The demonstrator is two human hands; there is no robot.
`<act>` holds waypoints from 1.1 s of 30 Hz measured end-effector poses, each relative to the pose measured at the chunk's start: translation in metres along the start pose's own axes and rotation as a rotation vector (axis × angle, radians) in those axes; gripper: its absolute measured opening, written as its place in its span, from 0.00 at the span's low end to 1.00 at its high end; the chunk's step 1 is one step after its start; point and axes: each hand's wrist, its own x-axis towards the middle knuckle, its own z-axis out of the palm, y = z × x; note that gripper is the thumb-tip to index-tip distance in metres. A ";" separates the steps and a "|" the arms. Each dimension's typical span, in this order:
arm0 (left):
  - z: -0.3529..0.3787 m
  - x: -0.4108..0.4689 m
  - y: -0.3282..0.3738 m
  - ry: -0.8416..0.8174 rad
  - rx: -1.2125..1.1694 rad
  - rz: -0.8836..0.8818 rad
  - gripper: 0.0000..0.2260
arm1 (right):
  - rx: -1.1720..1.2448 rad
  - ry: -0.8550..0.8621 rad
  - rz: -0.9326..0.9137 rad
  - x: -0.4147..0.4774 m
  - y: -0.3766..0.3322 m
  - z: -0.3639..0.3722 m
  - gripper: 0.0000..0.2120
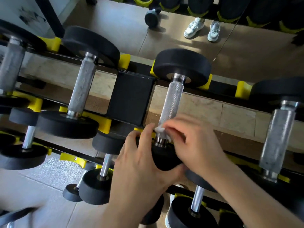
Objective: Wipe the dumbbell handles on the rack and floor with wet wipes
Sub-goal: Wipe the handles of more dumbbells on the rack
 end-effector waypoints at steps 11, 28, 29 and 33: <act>0.003 0.003 -0.031 0.019 -0.499 -0.002 0.37 | 0.022 0.035 0.004 0.018 -0.001 0.004 0.05; -0.010 0.032 0.008 0.225 -0.170 0.336 0.19 | 0.454 0.409 0.424 0.036 0.005 0.002 0.06; -0.011 0.046 0.014 0.232 -0.126 0.354 0.17 | 0.706 0.357 0.542 0.034 0.003 0.001 0.05; -0.009 0.078 0.029 0.288 -0.031 0.296 0.12 | 1.086 0.314 0.694 0.031 0.009 -0.010 0.07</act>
